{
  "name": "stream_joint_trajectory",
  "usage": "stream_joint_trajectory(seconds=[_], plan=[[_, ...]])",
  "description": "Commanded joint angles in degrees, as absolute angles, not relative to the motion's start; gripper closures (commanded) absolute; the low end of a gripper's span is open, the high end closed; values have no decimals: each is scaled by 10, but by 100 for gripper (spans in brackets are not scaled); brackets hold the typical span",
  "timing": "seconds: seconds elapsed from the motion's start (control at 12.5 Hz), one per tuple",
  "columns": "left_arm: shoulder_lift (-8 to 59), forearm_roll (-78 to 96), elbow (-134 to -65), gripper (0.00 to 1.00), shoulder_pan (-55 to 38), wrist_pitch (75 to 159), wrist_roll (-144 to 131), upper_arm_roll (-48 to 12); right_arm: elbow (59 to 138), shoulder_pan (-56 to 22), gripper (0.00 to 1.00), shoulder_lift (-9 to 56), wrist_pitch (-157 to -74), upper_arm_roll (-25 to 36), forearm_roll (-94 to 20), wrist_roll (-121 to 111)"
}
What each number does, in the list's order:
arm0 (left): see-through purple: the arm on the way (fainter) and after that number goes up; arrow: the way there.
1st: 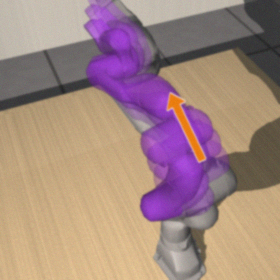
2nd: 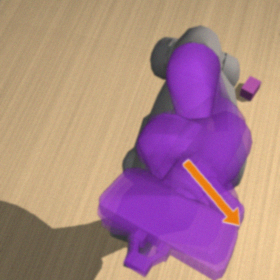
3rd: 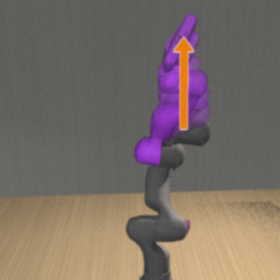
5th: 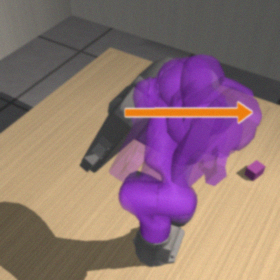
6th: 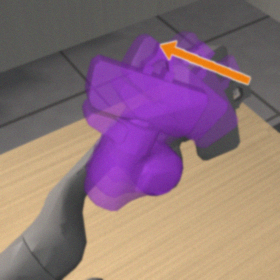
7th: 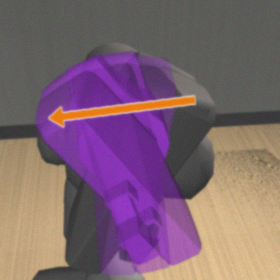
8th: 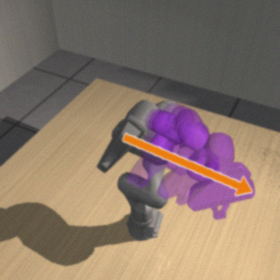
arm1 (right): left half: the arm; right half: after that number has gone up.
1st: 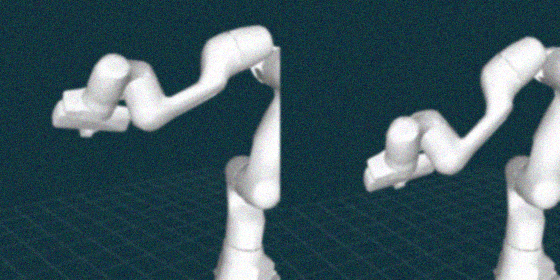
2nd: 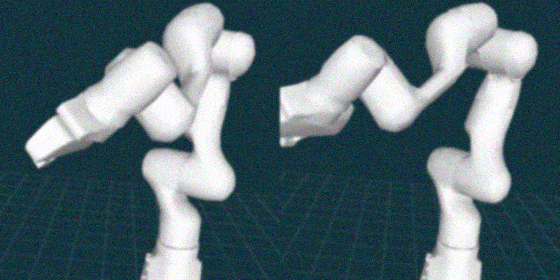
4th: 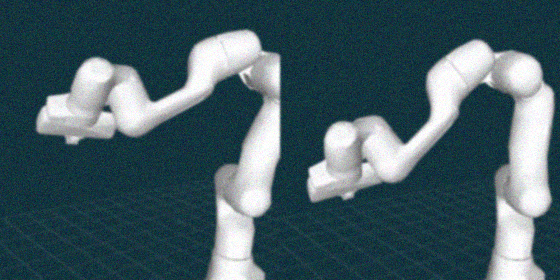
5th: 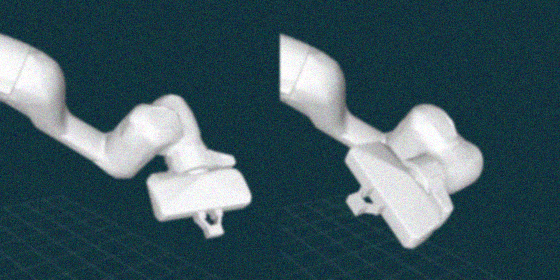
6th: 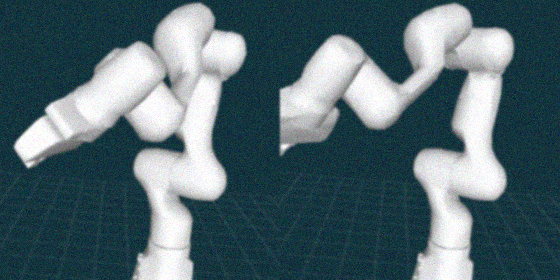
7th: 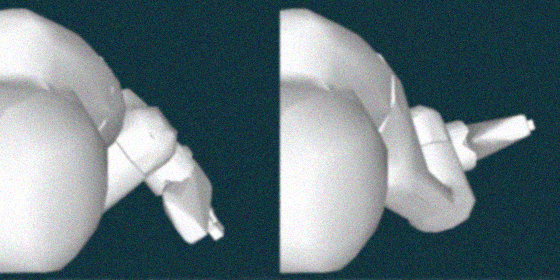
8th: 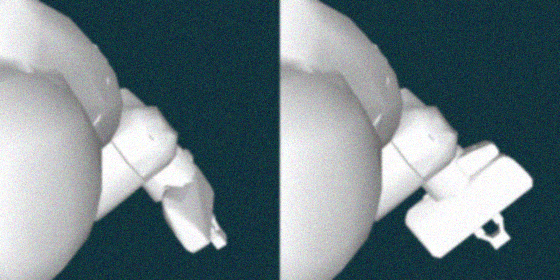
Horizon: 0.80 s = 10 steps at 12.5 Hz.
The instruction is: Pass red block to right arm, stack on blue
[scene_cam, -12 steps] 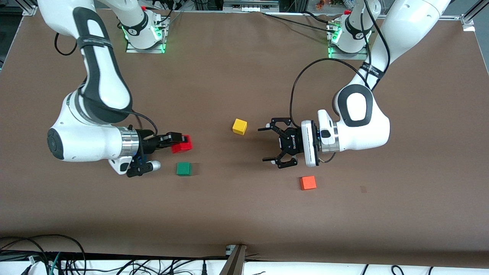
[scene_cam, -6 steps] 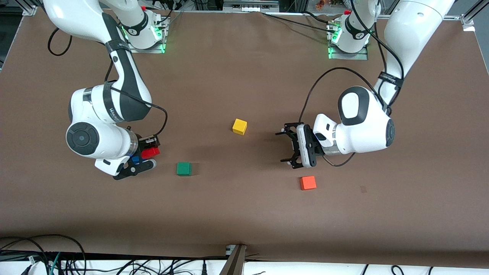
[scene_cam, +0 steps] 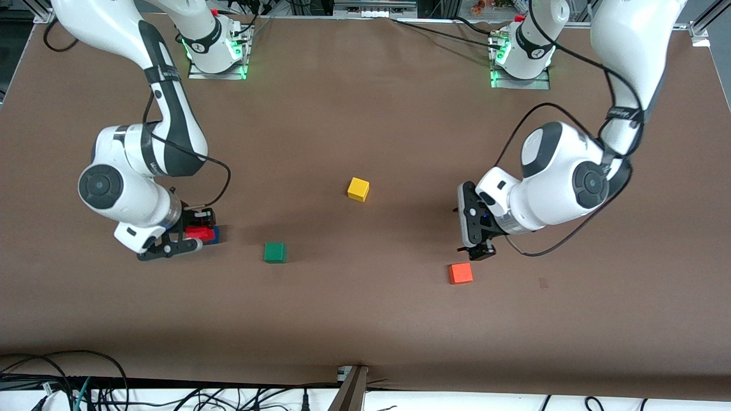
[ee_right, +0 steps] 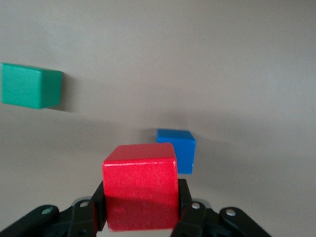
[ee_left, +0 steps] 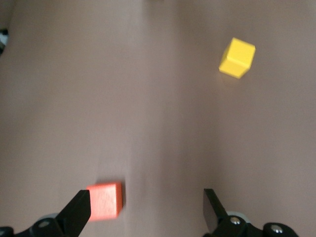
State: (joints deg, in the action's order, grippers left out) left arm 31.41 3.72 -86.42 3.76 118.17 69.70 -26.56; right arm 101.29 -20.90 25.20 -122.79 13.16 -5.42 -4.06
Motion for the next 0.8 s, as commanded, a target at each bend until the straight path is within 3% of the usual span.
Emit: stream_joint_trajectory(seconds=[0.0, 0.24, 0.72], plan=[[309, -34, -820, 0, 29, 1082, 687, -245, 1086, -212, 100, 211, -1275, 138, -51, -4], [308, -73, -775, 0, 32, 940, 573, -241, 1128, -210, 100, 216, -1349, 144, -54, -1], [264, -93, -775, 0, 39, 884, 372, -187, 1154, -208, 100, 231, -1397, 143, -54, -1]])
